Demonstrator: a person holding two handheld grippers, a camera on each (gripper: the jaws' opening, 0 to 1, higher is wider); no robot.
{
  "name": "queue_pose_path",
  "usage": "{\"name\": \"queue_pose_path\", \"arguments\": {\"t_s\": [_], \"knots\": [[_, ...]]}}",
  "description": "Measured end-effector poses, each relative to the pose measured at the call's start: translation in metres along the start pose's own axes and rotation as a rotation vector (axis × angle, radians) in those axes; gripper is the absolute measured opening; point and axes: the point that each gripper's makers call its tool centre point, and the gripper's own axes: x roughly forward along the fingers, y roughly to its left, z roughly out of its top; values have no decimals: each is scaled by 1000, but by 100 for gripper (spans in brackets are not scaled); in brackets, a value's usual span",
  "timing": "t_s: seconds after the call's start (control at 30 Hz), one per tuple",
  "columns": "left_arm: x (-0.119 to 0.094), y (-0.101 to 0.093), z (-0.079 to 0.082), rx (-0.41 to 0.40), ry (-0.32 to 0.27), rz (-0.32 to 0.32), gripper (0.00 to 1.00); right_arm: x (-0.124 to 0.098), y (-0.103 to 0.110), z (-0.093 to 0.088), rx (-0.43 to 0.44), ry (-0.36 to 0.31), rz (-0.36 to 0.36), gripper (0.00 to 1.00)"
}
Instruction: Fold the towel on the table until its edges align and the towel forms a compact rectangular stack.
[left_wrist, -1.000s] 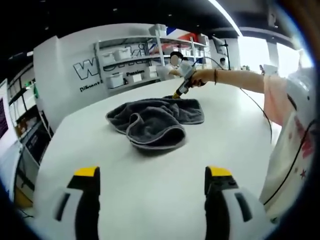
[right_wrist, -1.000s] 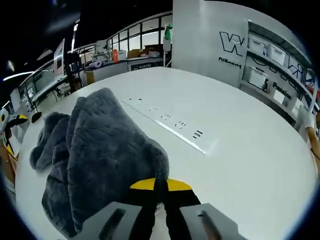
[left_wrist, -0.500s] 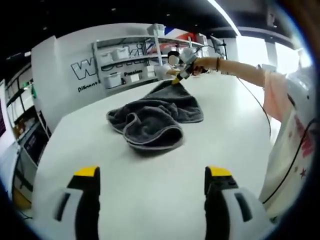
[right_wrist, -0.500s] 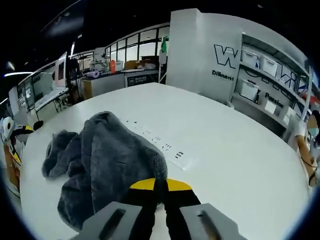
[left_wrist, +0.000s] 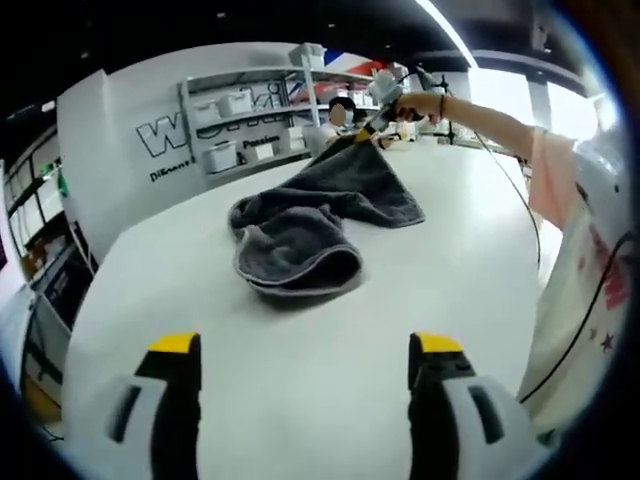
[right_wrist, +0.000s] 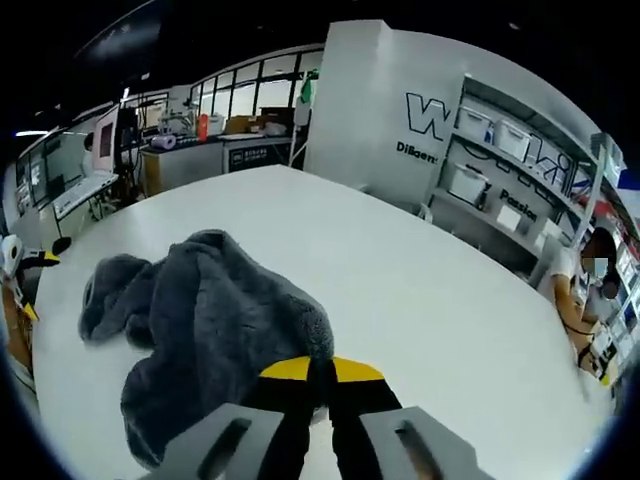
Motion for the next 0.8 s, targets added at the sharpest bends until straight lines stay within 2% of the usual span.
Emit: {"name": "queue_pose_path", "arguments": {"t_s": [0.27,0.47,0.63,0.8], "knots": [[-3,2,1,9,1,22,89,-16,-27,-14,28,18,-59,5],[-3,-2,-1,17,10,12,89,-24,-54,-40,23,92,-149,5],[-5,-4,-1,25,13,11,89,-23,-72,-62,12,161,-193,5],[-7,-4,0,26,6,17,89,-22,-93,-80,53,192,-230,5]]}}
